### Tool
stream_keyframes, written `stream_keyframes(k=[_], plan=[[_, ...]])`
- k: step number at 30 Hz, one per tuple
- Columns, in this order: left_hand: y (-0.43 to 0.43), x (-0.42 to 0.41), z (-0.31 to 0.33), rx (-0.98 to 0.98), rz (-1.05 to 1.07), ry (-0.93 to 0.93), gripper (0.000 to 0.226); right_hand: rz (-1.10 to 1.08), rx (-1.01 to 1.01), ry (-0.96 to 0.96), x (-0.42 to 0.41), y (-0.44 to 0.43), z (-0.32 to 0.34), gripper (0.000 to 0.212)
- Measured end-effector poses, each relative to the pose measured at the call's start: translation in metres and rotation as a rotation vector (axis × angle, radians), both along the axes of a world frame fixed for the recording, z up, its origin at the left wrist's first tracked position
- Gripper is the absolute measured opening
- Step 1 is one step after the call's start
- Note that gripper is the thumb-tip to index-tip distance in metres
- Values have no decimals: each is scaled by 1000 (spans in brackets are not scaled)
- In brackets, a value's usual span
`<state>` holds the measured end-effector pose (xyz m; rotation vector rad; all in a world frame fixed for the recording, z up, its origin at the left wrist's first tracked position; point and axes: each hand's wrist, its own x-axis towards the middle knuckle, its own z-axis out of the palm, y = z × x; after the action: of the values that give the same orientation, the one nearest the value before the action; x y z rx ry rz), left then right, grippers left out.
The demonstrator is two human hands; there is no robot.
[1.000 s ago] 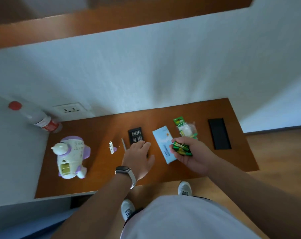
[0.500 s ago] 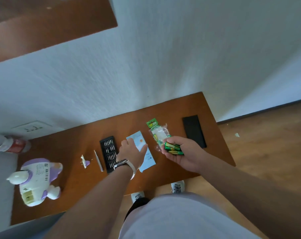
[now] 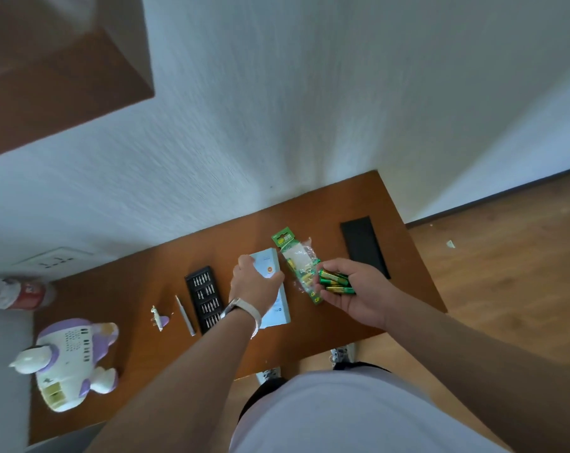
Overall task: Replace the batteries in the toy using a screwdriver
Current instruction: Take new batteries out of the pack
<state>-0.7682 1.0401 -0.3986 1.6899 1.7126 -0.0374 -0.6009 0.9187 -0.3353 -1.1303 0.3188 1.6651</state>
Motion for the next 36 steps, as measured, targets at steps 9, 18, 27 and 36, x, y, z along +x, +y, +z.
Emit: stream_keyframes(k=[9,18,27,36], plan=[[-19,-2,69,69,31,-623,78,59,33,1,5,16,19,19],[-26,-16,145,-247,-90,-956,70,178,127,-69,9,21,38,23],[-25,-6,172,-37,-300,-773,80,237,247,-88,14,26,60,22],[-16,-15,161,225,-661,-302,82,367,286,-192,19,19,73,26]])
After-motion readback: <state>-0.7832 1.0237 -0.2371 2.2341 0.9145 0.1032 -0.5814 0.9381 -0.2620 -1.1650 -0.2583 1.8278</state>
